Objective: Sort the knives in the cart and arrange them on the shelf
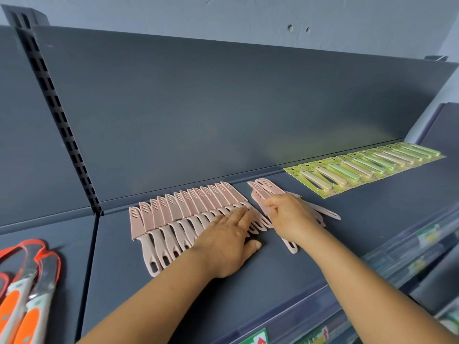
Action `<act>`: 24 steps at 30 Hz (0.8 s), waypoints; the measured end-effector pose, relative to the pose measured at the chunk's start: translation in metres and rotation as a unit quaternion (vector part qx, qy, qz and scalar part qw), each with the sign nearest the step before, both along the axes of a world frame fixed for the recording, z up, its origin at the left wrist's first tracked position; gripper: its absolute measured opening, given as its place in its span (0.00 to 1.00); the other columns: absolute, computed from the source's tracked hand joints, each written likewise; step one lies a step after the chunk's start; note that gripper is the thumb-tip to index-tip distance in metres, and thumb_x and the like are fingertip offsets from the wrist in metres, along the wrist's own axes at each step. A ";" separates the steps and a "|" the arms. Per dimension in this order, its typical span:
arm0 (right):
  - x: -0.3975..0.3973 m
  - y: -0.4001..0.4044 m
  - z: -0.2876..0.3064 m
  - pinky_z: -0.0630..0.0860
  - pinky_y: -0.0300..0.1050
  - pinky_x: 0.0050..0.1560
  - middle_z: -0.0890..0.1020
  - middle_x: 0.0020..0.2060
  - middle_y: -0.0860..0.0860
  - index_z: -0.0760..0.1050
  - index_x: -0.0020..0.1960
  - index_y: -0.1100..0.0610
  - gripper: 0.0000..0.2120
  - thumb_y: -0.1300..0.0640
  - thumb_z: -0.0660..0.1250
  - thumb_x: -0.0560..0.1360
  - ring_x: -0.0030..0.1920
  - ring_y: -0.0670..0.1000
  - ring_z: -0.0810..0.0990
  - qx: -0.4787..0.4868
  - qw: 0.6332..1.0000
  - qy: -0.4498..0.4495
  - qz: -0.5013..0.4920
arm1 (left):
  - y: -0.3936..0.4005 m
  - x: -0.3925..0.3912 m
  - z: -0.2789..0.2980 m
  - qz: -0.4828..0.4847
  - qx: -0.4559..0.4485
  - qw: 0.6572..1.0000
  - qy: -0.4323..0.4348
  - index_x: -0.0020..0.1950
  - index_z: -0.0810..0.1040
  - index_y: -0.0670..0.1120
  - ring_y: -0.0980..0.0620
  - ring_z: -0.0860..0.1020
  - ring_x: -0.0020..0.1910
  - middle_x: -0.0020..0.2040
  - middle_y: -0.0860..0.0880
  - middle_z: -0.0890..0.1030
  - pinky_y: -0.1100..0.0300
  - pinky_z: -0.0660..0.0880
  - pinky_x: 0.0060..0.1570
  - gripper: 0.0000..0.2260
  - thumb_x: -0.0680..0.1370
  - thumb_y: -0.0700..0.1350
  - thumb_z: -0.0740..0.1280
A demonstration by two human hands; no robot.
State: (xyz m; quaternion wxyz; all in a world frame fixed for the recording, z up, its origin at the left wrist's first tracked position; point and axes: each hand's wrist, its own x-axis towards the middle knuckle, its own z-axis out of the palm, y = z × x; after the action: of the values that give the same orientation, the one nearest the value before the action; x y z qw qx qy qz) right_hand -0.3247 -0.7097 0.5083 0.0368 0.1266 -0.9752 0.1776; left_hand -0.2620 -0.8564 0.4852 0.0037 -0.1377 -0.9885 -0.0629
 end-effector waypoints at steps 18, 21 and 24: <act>-0.024 0.027 -0.011 0.76 0.49 0.45 0.72 0.58 0.54 0.72 0.61 0.55 0.13 0.61 0.62 0.77 0.56 0.57 0.75 0.191 0.981 0.011 0.020 | 0.028 -0.013 0.006 0.037 -0.026 0.999 -0.014 0.77 0.54 0.47 0.50 0.53 0.76 0.78 0.49 0.54 0.55 0.45 0.74 0.27 0.82 0.58 0.50; -0.028 0.024 -0.011 0.72 0.46 0.42 0.74 0.56 0.55 0.73 0.61 0.56 0.13 0.63 0.61 0.77 0.55 0.56 0.77 0.212 0.975 0.050 0.045 | 0.030 -0.013 0.004 0.047 -0.021 0.999 -0.007 0.77 0.54 0.47 0.51 0.52 0.77 0.78 0.50 0.53 0.55 0.44 0.74 0.27 0.82 0.58 0.50; -0.033 0.022 -0.006 0.73 0.46 0.44 0.78 0.55 0.55 0.73 0.59 0.55 0.12 0.63 0.61 0.76 0.54 0.57 0.78 0.151 0.986 0.056 0.046 | 0.032 -0.012 0.002 0.053 -0.018 0.998 0.000 0.78 0.54 0.48 0.52 0.52 0.77 0.78 0.50 0.53 0.56 0.43 0.74 0.27 0.82 0.58 0.51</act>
State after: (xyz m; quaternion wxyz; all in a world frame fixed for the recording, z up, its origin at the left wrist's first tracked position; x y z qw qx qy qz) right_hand -0.3575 -0.6875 0.5019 0.0638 0.1854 -0.9804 0.0219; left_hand -0.2740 -0.8247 0.4869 0.0044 -0.0851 -0.9953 -0.0453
